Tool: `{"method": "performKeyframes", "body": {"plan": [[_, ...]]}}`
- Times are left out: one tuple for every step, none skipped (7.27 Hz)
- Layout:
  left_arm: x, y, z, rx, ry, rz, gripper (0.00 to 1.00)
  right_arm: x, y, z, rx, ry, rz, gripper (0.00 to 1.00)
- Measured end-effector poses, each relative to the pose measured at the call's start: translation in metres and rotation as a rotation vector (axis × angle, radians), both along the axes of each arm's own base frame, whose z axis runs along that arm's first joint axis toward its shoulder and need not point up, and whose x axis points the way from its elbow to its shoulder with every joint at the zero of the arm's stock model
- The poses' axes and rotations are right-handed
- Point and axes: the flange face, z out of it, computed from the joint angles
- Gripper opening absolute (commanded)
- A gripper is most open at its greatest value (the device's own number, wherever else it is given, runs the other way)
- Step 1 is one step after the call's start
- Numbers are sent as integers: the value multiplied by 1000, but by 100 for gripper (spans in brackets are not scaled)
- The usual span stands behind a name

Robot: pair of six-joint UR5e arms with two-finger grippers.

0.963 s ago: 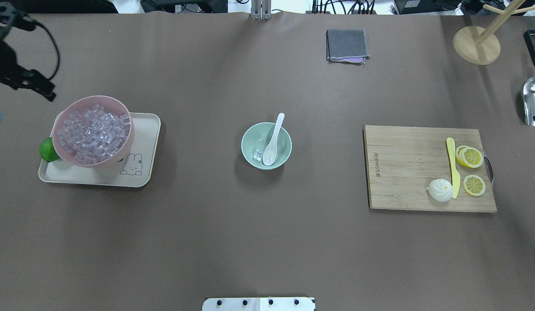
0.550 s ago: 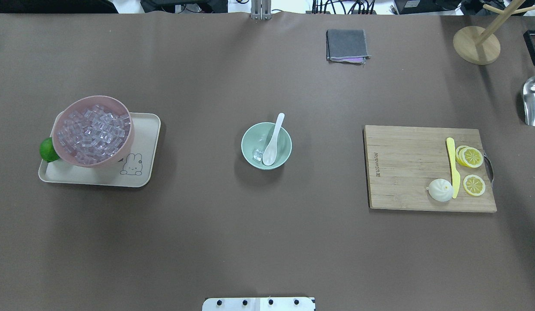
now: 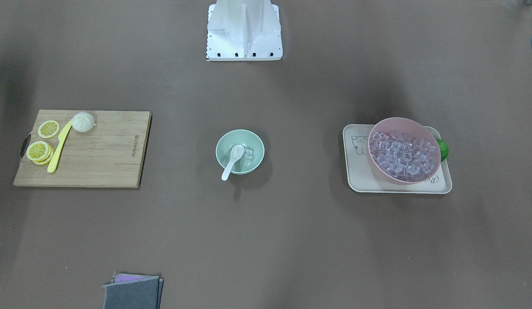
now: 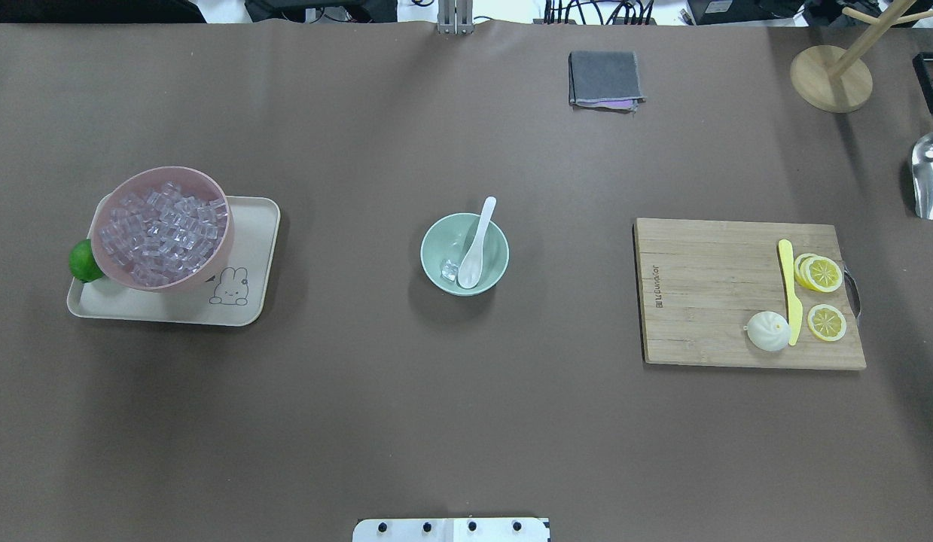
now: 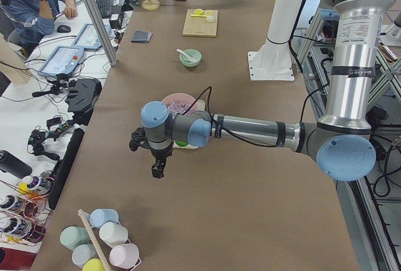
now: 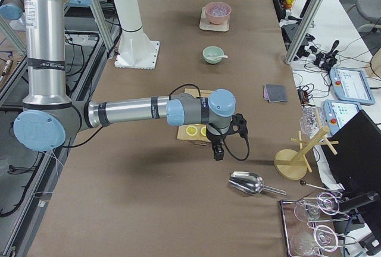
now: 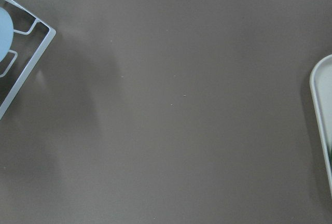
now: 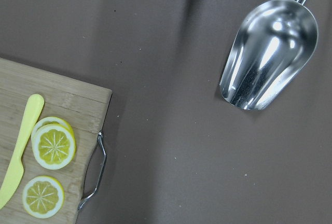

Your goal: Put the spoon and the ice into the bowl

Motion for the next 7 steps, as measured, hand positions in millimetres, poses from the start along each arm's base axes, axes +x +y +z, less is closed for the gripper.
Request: {"method": "performKeyframes", "body": {"plan": [[-1, 8, 5, -11, 33, 1, 99, 0, 0, 0, -1, -4, 0, 100], [-2, 13, 4, -6, 48, 0, 99, 0, -1, 0, -1, -6, 0, 100], [-2, 15, -1, 8, 56, -2, 99, -1, 0, -1, 0, -8, 0, 100], [-2, 17, -9, 24, 60, -1, 99, -1, 1, -1, 0, -11, -1, 100], [-1, 17, -15, 37, 62, 0, 99, -1, 2, -2, 1, -13, -1, 100], [0, 16, -17, 41, 62, 0, 99, -1, 2, -2, 2, -14, -1, 100], [0, 17, -15, 39, 61, 1, 99, -1, 2, -3, 4, -14, -1, 100]]}}
